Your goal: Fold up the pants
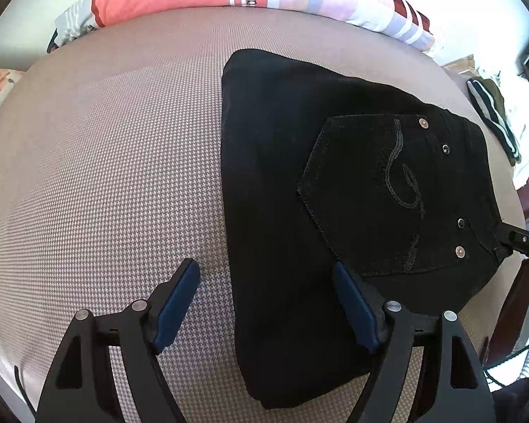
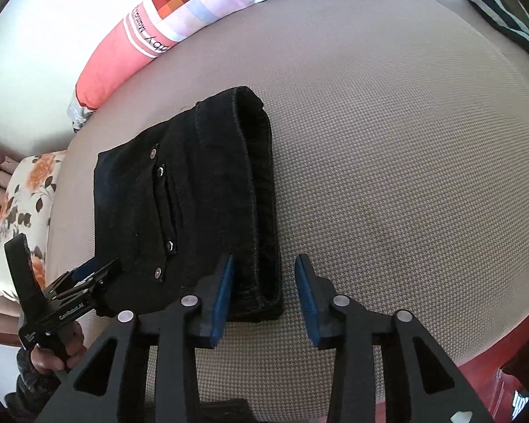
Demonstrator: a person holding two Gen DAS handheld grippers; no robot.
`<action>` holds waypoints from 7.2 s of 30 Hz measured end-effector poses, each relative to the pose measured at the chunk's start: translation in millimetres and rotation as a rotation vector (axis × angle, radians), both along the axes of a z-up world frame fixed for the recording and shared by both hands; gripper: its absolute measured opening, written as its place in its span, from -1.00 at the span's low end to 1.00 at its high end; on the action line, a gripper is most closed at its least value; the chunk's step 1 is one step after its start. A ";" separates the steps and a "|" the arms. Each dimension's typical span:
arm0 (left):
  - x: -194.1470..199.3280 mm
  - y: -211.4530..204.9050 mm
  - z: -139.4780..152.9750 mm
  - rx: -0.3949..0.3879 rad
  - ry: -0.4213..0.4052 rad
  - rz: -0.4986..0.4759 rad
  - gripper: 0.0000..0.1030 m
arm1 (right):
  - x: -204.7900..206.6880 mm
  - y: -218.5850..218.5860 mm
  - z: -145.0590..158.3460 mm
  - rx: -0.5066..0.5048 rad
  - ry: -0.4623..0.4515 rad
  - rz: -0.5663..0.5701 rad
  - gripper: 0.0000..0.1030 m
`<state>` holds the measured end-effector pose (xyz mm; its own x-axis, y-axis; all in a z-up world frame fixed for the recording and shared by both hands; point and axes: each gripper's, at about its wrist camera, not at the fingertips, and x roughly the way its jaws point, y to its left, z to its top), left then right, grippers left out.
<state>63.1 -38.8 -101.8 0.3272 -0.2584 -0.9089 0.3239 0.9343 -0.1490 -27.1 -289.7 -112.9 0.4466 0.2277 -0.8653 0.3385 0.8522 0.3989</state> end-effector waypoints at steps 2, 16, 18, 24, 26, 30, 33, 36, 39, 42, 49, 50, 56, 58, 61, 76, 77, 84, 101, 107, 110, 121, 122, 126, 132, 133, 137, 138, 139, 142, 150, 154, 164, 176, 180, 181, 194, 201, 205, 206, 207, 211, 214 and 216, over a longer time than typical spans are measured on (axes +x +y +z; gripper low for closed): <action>-0.4 5.3 2.4 -0.031 0.000 0.020 0.53 | 1.3 0.3 1.1 -0.002 -0.001 0.004 -0.32; 12.1 32.5 7.6 -0.123 0.022 0.085 0.53 | 16.0 -1.2 6.4 0.005 -0.009 0.033 -0.22; 15.0 35.3 6.6 -0.140 0.042 0.092 0.53 | 21.2 -0.3 6.8 -0.005 -0.010 0.046 -0.21; 28.7 37.3 1.3 -0.200 0.112 0.109 0.53 | 37.1 -9.3 -4.7 0.062 -0.017 0.074 -0.15; 31.5 39.8 -0.5 -0.229 0.133 0.116 0.53 | 40.4 -13.5 -10.0 0.086 -0.015 0.078 -0.13; 36.1 39.3 0.0 -0.251 0.146 0.104 0.53 | 43.1 -19.3 -20.2 0.130 -0.015 0.082 0.00; 42.2 37.9 -1.1 -0.282 0.169 0.092 0.53 | 44.8 -25.5 -28.7 0.194 -0.027 0.088 0.00; 51.4 35.7 -2.4 -0.341 0.210 0.080 0.53 | 45.9 -33.9 -36.1 0.280 -0.040 0.079 -0.01; 58.2 38.1 -6.0 -0.402 0.259 0.073 0.53 | 47.2 -41.0 -40.9 0.346 -0.055 0.084 -0.01; 65.8 39.0 -9.1 -0.457 0.306 0.054 0.53 | 50.1 -46.8 -45.8 0.397 -0.064 0.111 -0.01; 70.6 48.8 -14.2 -0.529 0.352 0.033 0.53 | 60.4 -57.6 -60.8 0.541 -0.072 0.164 -0.17; 73.7 43.0 -13.9 -0.532 0.351 0.029 0.53 | 62.3 -57.1 -62.2 0.557 -0.075 0.169 -0.18; 71.3 57.1 -16.8 -0.581 0.360 0.036 0.53 | 68.5 -52.0 -61.5 0.565 -0.076 0.214 -0.18; 70.6 61.1 -17.2 -0.588 0.361 0.025 0.53 | 71.4 -50.3 -61.8 0.573 -0.078 0.228 -0.18; 75.6 57.3 -19.3 -0.612 0.374 0.021 0.53 | 77.0 -44.8 -61.7 0.579 -0.081 0.250 -0.19; 74.8 40.7 -16.9 -0.459 0.226 0.039 -0.30 | 83.6 -37.4 -62.2 0.579 -0.111 0.219 -0.27; 73.1 37.1 -15.4 -0.433 0.211 0.036 -0.30 | 83.4 -37.1 -62.1 0.579 -0.110 0.214 -0.27; 73.2 15.0 -12.6 -0.351 0.182 0.048 -0.31 | 83.2 -34.2 -61.0 0.557 -0.100 0.182 -0.29; 65.4 -19.0 1.3 -0.200 0.056 0.037 -0.52 | 79.0 -10.3 -18.6 0.338 -0.112 0.121 -0.54; 58.5 -22.5 8.7 -0.177 0.010 0.025 -0.66 | 77.3 -2.4 -4.6 0.307 -0.119 0.115 -0.59; 56.7 -19.3 13.1 -0.185 0.005 0.026 -0.68 | 78.7 1.8 0.3 0.306 -0.118 0.111 -0.60; 56.5 5.9 41.5 -0.173 -0.080 0.048 -0.69 | 104.9 20.6 14.7 0.342 -0.157 0.157 -0.62; 59.6 8.6 44.5 -0.172 -0.087 0.050 -0.69 | 110.1 22.3 16.0 0.348 -0.163 0.162 -0.62; 73.8 14.6 50.6 -0.166 -0.102 0.062 -0.69 | 131.1 29.9 19.4 0.355 -0.176 0.183 -0.63; 107.0 22.3 58.5 -0.159 -0.129 0.086 -0.69 | 171.7 35.5 24.2 0.364 -0.189 0.203 -0.64; 114.1 23.5 59.7 -0.156 -0.135 0.086 -0.69 | 178.4 36.0 25.0 0.363 -0.190 0.203 -0.64; 141.9 27.5 61.5 -0.147 -0.152 0.092 -0.69 | 209.9 38.7 29.0 0.347 -0.195 0.219 -0.64; 149.2 28.4 61.5 -0.148 -0.153 0.095 -0.69 | 215.8 38.8 29.6 0.341 -0.195 0.222 -0.64; 157.7 29.2 61.1 -0.146 -0.153 0.098 -0.69 | 220.9 38.7 30.0 0.336 -0.195 0.223 -0.64; 178.7 28.9 60.9 -0.140 -0.159 0.102 -0.69 | 238.4 37.7 30.7 0.325 -0.195 0.223 -0.64; 224.3 30.4 53.6 -0.130 -0.158 0.109 -0.69 | 276.8 34.8 27.3 0.314 -0.190 0.211 -0.64; 238.8 29.9 43.8 -0.121 -0.152 0.111 -0.69 | 291.8 33.0 20.9 0.305 -0.178 0.198 -0.64; 249.8 49.2 -4.3 -0.112 -0.092 0.153 -0.26 | 292.6 31.0 -9.9 0.078 -0.107 0.159 -0.31; 234.9 54.5 -0.6 -0.053 -0.088 0.191 0.14 | 269.9 41.1 -1.0 -0.089 -0.048 0.166 -0.09; 204.5 54.8 12.6 0.019 -0.135 0.195 0.15 | 253.0 44.8 7.0 -0.119 -0.056 0.155 -0.05; 197.7 56.2 15.5 0.027 -0.145 0.198 0.17 | 248.4 45.2 9.1 -0.122 -0.060 0.152 -0.03; 93.6 59.9 53.7 0.102 -0.252 0.252 0.33 | 165.5 79.9 46.8 -0.254 -0.165 0.145 0.05; 47.8 62.2 74.3 0.112 -0.318 0.292 0.33 | 116.2 110.4 73.4 -0.341 -0.275 0.136 0.28; 26.5 63.3 78.5 0.123 -0.344 0.312 0.33 | 98.0 131.9 81.6 -0.387 -0.316 0.152 0.34; 22.8 64.1 78.6 0.125 -0.347 0.314 0.33 | 92.6 137.2 82.9 -0.398 -0.323 0.155 0.39; 19.1 64.2 78.3 0.127 -0.347 0.316 0.33 | 88.8 141.6 83.8 -0.410 -0.332 0.160 0.40; 5.1 65.2 77.1 0.136 -0.353 0.322 0.33 | 74.7 158.8 86.8 -0.458 -0.362 0.178 0.53; 0.2 66.5 75.8 0.141 -0.350 0.334 0.33 | 69.4 166.5 89.4 -0.477 -0.377 0.185 0.57; -2.1 68.0 75.2 0.143 -0.352 0.344 0.33 | 66.6 169.9 91.6 -0.483 -0.390 0.186 0.62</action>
